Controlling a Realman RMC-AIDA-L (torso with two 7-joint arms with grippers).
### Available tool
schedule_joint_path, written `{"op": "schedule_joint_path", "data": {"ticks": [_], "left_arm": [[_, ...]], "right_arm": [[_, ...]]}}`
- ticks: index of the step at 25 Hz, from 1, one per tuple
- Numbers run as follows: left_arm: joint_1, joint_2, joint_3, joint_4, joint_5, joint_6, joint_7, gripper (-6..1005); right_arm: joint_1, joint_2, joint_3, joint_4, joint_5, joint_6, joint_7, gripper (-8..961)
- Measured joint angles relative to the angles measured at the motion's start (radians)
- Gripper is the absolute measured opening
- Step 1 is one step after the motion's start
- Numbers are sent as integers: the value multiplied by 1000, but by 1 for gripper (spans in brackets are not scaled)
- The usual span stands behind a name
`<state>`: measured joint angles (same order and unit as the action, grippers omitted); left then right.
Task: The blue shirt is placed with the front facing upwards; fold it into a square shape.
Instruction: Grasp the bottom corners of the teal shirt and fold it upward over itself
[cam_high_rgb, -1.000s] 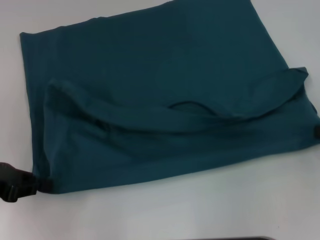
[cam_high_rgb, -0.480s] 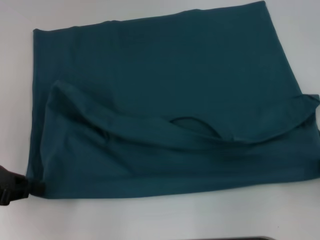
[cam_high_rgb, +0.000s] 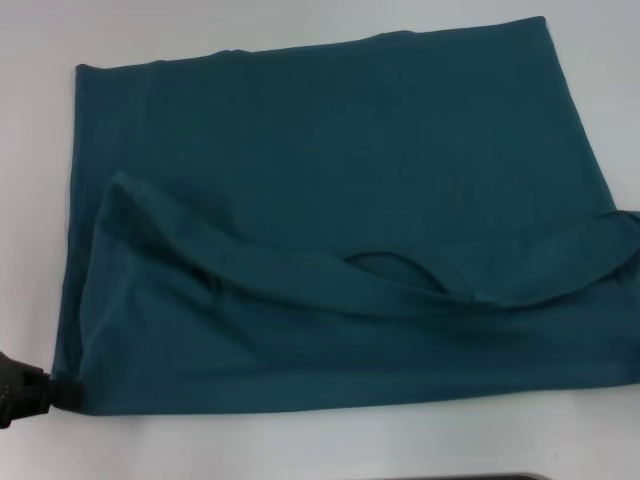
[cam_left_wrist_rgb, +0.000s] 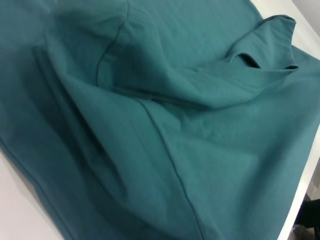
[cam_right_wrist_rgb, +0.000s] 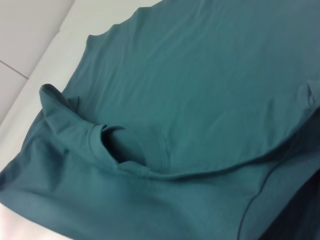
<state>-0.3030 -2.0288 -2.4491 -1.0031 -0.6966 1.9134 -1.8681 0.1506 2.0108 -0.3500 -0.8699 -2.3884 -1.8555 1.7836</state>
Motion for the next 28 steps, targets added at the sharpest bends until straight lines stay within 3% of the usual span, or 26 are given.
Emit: {"op": "schedule_joint_path", "data": {"ticks": [8, 14, 22, 28], "left_arm": [[-1, 1, -19, 0, 3, 3, 0, 0], [-27, 1, -80, -7, -6, -25, 5, 0], [-119, 0, -244, -5, -9, -39, 32, 1], [-220, -13, -259, 28, -9, -163, 9, 1]], "right_arm": [[-1, -1, 31, 0, -2, -27, -14, 37], [42, -8, 75, 0, 3, -29, -12, 38], [172, -35, 152, 1, 6, -1, 12, 38], [290, -37, 149, 22, 7, 116, 62, 39]]}}
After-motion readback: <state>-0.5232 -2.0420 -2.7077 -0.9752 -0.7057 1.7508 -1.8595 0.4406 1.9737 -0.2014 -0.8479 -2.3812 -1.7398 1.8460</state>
